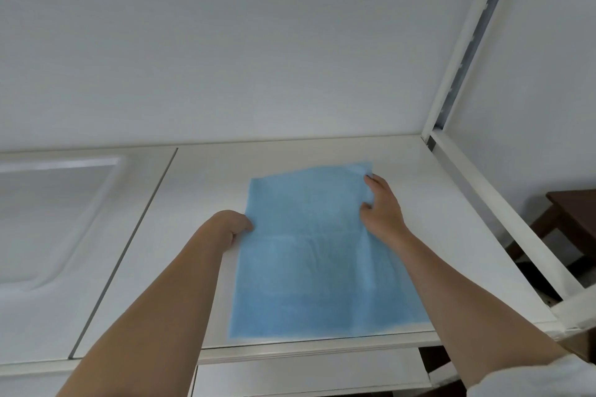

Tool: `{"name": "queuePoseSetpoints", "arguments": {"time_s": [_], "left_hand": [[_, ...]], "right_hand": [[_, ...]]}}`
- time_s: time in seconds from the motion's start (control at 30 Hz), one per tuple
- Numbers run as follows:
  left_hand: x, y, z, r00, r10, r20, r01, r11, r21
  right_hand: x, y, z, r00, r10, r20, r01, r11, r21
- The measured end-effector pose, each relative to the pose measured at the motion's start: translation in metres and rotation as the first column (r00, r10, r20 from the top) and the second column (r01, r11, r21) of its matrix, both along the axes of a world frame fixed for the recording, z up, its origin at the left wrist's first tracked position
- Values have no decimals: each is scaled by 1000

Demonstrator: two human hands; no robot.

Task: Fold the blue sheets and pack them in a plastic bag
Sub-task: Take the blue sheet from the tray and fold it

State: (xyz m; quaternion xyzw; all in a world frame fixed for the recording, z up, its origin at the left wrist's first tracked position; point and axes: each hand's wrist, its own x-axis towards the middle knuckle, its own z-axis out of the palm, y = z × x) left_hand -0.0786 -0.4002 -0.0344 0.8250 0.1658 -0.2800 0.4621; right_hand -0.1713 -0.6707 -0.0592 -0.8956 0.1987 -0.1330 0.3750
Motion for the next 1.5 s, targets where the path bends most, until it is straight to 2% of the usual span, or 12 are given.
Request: {"name": "queuePoseSetpoints", "arguments": {"time_s": [0.1, 0.17, 0.37, 0.5, 0.6, 0.77, 0.87, 1.1, 1.2, 1.37, 1.5], "left_hand": [[5, 1, -8, 1000, 16, 18, -16, 1000, -10], [6, 1, -9, 1000, -12, 21, 12, 1000, -4], [12, 1, -12, 1000, 1, -20, -2, 1000, -22], [16, 2, -19, 1000, 2, -13, -2, 1000, -18], [17, 4, -22, 999, -34, -28, 35, 999, 22], [16, 4, -22, 998, -65, -11, 66, 994, 92], [17, 5, -25, 998, -70, 5, 69, 988, 135], [32, 13, -46, 1000, -22, -3, 22, 999, 40], [22, 10, -37, 1000, -11, 18, 10, 998, 57], [8, 4, -30, 996, 10, 92, -22, 991, 130], [6, 7, -35, 991, 1, 133, -17, 993, 120]], "right_hand": [[0, -5, -4, 984, -11, -178, 7, 1000, -19], [0, -8, -5, 977, -5, -213, 3, 1000, -13], [1, -11, 0, 995, -83, -46, 85, 995, 53], [1, -17, 3, 983, -39, -178, 57, 993, 99], [-2, -19, 6, 986, -92, -140, 116, 977, 179], [-18, -24, 5, 979, -154, -132, 176, 968, 181], [-28, -26, 5, 981, -124, -149, 153, 969, 196], [-53, -29, 12, 969, -27, -246, 113, 932, 343], [-62, -31, 16, 955, 45, -294, 79, 915, 395], [-78, -34, 13, 983, -42, -177, 111, 909, 401], [-92, -33, 10, 979, -51, -199, 132, 900, 416]]}}
